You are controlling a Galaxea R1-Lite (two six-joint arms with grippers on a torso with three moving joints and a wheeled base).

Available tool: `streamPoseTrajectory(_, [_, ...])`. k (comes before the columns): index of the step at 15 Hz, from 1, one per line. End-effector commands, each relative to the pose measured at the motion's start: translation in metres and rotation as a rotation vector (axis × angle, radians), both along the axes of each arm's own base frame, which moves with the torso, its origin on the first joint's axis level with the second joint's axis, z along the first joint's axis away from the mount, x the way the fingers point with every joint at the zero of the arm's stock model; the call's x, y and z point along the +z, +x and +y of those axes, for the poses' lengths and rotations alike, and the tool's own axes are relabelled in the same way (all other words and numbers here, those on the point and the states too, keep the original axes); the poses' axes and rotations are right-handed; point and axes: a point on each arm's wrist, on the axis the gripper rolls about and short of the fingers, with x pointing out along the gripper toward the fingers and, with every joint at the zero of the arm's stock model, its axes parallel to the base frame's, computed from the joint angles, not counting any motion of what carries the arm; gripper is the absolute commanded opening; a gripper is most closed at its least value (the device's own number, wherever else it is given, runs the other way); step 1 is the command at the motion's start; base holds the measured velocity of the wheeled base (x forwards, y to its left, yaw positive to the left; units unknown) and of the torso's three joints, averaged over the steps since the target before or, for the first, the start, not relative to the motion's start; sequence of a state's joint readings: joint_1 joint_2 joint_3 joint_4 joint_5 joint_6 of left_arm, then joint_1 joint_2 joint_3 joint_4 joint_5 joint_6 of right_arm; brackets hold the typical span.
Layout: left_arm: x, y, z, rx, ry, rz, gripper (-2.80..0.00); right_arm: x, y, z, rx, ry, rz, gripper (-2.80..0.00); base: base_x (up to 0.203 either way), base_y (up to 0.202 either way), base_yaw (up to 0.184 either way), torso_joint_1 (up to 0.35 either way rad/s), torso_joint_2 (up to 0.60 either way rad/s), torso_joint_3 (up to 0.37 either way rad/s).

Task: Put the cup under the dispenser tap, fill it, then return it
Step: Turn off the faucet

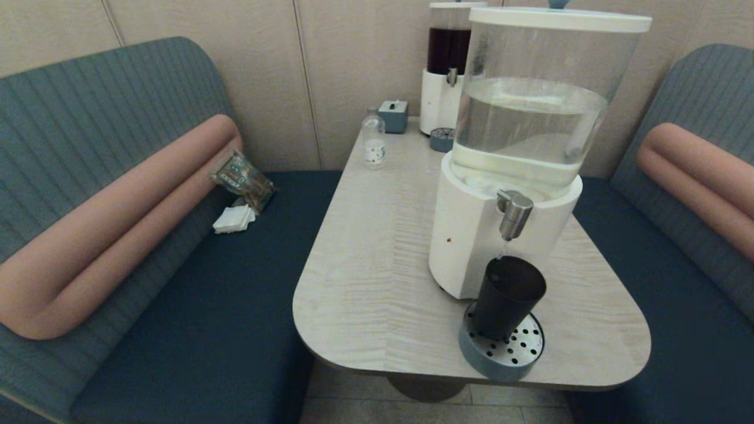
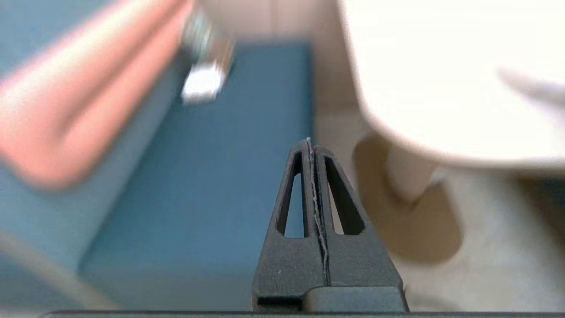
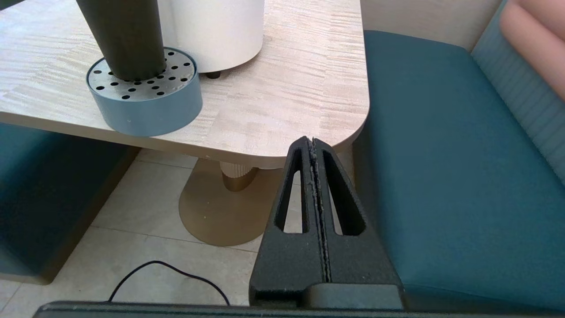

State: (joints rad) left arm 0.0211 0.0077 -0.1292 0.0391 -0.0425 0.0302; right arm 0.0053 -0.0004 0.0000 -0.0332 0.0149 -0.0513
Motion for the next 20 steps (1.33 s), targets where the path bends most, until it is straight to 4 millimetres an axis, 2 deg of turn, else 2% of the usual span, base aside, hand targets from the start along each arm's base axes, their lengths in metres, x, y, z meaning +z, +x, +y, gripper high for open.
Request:
streamPoseTrajectory(1, [0.044,-0.013,-0.001,-0.028,-0.001,-0.095,-2.8,-0.004,0.001,0.0,0.001,-0.001,0.015,-2.8,0.0,0.0,0.0,0.0,0.0,0.0])
streamPoseTrajectory(2, [0.072,-0.016,-0.001,-0.049,-0.013,-0.115,-2.8,-0.004,0.001,0.0,0.001,-0.001,0.014,-2.8,0.0,0.0,0.0,0.0,0.0,0.0])
streamPoseTrajectory(3, [0.102,-0.01,-0.002,-0.066,-0.031,-0.102,-2.8,-0.004,0.001,0.0,0.001,-0.001,0.014,-2.8,0.0,0.0,0.0,0.0,0.0,0.0])
streamPoseTrajectory(4, [0.135,0.005,-0.002,-0.082,-0.049,-0.069,-2.8,-0.004,0.001,0.0,0.001,-0.001,0.013,-2.8,0.0,0.0,0.0,0.0,0.0,0.0])
streamPoseTrajectory(6, [0.19,0.049,-0.002,-0.148,-0.09,-0.002,-2.8,-0.004,0.001,0.0,0.001,-0.001,0.014,-2.8,0.0,0.0,0.0,0.0,0.0,0.0])
streamPoseTrajectory(8, [0.218,0.1,-0.006,-0.362,-0.133,0.114,-2.8,-0.004,0.001,0.0,0.001,-0.001,0.015,-2.8,0.0,0.0,0.0,0.0,0.0,0.0])
streamPoseTrajectory(10, [0.23,0.145,-0.011,-0.689,-0.196,0.251,-2.8,-0.004,0.001,0.0,0.001,-0.001,0.014,-2.8,0.0,0.0,0.0,0.0,0.0,0.0])
streamPoseTrajectory(11, [0.234,0.164,-0.013,-0.777,-0.242,0.297,-2.8,-0.004,0.001,0.0,0.001,-0.001,0.014,-2.8,0.0,0.0,0.0,0.0,0.0,0.0])
streamPoseTrajectory(13, [0.242,0.205,-0.016,-0.905,-0.388,0.365,-2.8,-0.004,0.001,0.0,0.001,-0.001,0.014,-2.8,0.0,0.0,0.0,0.0,0.0,0.0])
streamPoseTrajectory(16, [0.266,0.248,-0.028,-1.05,-0.737,0.345,-2.8,-0.004,0.001,0.0,0.001,-0.001,0.013,-2.8,0.0,0.0,0.0,0.0,0.0,0.0])
streamPoseTrajectory(17, [0.267,0.26,-0.036,-1.089,-0.878,0.353,-2.8,-0.004,0.001,0.0,0.001,-0.001,0.014,-2.8,0.0,0.0,0.0,0.0,0.0,0.0])
streamPoseTrajectory(19, [0.253,0.284,-0.07,-1.112,-1.142,0.405,-2.8,-0.004,0.001,0.0,0.001,-0.001,0.015,-2.8,0.0,0.0,0.0,0.0,0.0,0.0])
streamPoseTrajectory(20, [0.235,0.297,-0.087,-1.08,-1.204,0.466,-2.8,-0.004,0.001,0.0,0.001,-0.001,0.014,-2.8,0.0,0.0,0.0,0.0,0.0,0.0])
